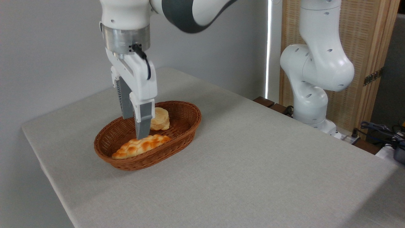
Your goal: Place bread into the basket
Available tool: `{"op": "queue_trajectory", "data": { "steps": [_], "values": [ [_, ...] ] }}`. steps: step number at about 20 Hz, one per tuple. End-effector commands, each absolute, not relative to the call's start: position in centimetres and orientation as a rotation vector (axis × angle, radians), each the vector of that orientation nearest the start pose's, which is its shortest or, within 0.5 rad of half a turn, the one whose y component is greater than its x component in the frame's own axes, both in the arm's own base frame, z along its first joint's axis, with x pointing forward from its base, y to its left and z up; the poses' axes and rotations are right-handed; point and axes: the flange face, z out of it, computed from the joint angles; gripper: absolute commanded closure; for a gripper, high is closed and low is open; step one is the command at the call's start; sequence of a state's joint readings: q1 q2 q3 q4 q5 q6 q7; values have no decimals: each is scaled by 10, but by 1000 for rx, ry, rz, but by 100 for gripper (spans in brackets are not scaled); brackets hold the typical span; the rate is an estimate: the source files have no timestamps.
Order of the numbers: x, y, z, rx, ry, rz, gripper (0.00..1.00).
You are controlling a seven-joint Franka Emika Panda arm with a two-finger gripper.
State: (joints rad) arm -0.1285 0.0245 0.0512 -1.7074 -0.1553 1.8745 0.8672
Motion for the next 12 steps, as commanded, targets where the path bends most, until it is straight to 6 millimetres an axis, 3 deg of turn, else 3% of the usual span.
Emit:
{"op": "queue_trajectory", "data": {
  "steps": [1, 4, 12],
  "values": [
    [586, -54, 579, -2855, 1251, -224, 0],
    [586, -51, 577, -2898, 1115, -211, 0],
    [584, -32, 569, -2972, 1065, -154, 0]
  ]
}}
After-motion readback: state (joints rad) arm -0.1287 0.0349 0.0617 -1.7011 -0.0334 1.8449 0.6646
